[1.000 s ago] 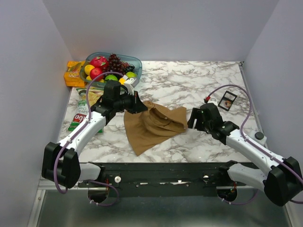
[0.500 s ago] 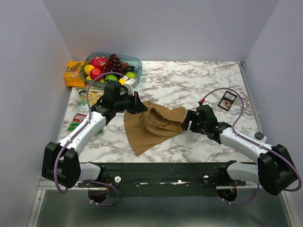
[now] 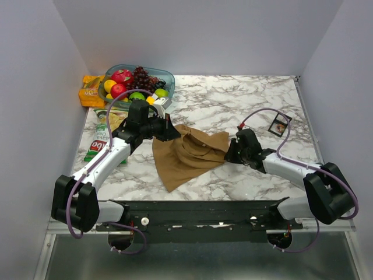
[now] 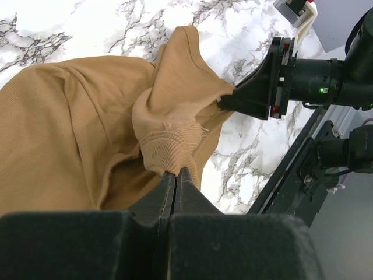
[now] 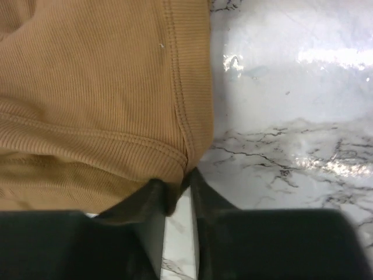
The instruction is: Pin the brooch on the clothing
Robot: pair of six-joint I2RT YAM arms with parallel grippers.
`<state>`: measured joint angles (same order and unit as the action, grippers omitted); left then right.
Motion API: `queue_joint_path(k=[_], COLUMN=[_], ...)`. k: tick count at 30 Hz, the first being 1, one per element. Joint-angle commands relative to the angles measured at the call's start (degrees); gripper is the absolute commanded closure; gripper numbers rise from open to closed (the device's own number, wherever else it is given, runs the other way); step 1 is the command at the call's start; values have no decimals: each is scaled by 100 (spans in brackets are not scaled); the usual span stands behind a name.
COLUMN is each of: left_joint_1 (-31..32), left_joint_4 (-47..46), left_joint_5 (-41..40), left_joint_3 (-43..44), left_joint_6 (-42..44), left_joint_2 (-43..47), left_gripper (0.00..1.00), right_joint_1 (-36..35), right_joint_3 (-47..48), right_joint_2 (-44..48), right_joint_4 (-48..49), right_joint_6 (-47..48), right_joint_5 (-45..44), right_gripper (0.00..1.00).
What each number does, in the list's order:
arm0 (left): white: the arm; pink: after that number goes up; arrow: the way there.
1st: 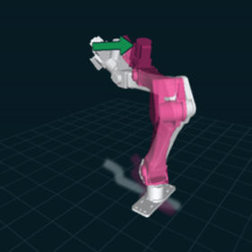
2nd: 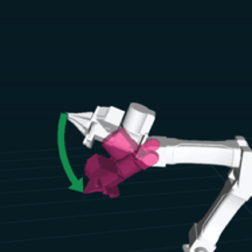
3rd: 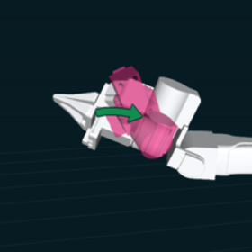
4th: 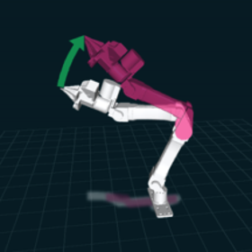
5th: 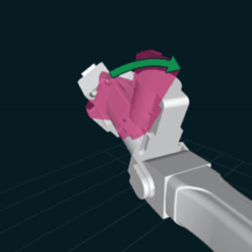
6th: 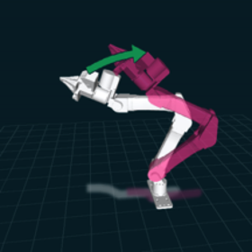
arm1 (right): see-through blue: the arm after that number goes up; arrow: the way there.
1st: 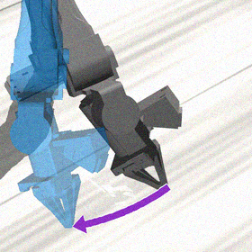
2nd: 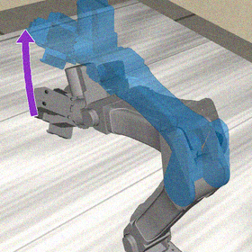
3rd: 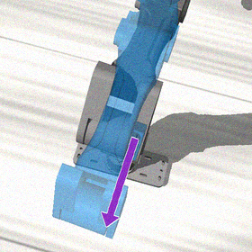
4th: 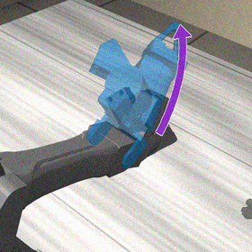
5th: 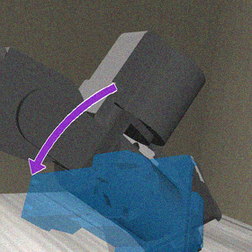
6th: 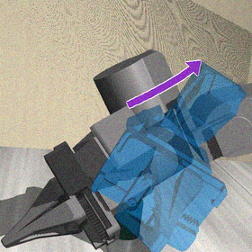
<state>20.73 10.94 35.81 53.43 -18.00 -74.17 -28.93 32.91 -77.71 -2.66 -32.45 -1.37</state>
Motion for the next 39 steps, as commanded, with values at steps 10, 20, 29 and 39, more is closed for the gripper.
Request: queue_joint_path(k=[10,20,29,39], left_joint_1=[-8,80,98,98], left_joint_4=[22,-444,-479,-74], left_joint_5=[-1488,-1745,-920,-339], left_joint_3=[965,2425,3735,4642], left_joint_6=[446,841,1158,510], left_joint_2=[903,1599,2047,1995], left_gripper=[100,100,100,100], right_joint_1=[1,-8,-8,-8], right_joint_3=[2077,4820,6368,6938], right_joint_2=[1152,1935,2338,2753], right_joint_4=[-2105,-3136,-3242,-3187], right_joint_6=[1282,2664,3526,3570], right_joint_5=[-1066,-1068,83,-28], right_gripper=[99,99,99,99])
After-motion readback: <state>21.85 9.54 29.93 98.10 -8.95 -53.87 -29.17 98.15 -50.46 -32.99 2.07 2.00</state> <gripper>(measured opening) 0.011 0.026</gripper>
